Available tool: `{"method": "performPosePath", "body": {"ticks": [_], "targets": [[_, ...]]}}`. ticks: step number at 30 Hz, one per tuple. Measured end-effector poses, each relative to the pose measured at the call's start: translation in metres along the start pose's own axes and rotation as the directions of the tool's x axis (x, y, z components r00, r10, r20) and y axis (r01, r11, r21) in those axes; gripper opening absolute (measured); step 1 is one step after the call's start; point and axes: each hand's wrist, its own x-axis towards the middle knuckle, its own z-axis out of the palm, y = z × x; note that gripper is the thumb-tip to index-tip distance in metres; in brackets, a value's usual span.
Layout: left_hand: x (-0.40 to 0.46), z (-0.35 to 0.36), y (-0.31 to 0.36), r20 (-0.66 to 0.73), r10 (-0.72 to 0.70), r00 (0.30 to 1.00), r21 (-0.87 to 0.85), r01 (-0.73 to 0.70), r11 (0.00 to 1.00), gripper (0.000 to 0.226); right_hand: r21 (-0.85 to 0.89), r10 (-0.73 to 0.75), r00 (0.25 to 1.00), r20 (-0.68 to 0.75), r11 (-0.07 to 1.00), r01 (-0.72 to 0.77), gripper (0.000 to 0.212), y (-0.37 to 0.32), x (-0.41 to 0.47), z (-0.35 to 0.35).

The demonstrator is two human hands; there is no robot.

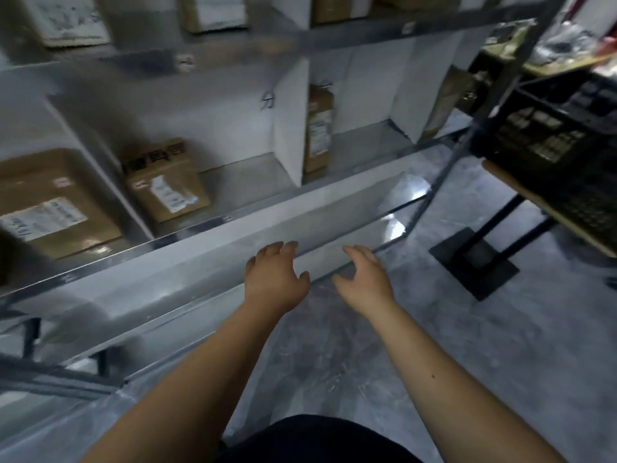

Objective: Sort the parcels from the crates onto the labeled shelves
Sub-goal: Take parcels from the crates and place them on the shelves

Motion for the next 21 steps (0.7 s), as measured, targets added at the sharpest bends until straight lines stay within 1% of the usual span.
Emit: {"method": "performPosePath", "body": {"ticks": [3,7,13,17,21], "targets": [[0.012,0.022,0.063,-0.003,0.095,0.995,-0.006,-0.095,0.995,0.074,-0.036,0.036,0.994,-0.100,0.999,-0.040,0.060,0.050,0.000,-0.042],[0.018,0.046,0.138,0.056,0.232,0.971,0.042,-0.234,0.971,0.078,-0.070,0.130,0.977,-0.168,0.987,-0.143,0.067,0.104,-0.010,-0.095],[0.036,0.066,0.217,0.144,0.384,0.912,-0.021,-0.385,0.923,0.079,0.053,0.268,0.934,-0.237,0.963,-0.263,0.070,0.161,-0.030,-0.158],[0.063,0.072,0.271,0.156,0.474,0.867,-0.071,-0.469,0.881,0.078,0.124,0.348,0.881,-0.320,0.937,-0.325,0.069,0.191,-0.030,-0.196],[0.104,0.080,0.320,0.160,0.554,0.817,-0.119,-0.541,0.833,0.075,0.141,0.400,0.831,-0.387,0.916,-0.376,0.069,0.224,-0.017,-0.236]]}}
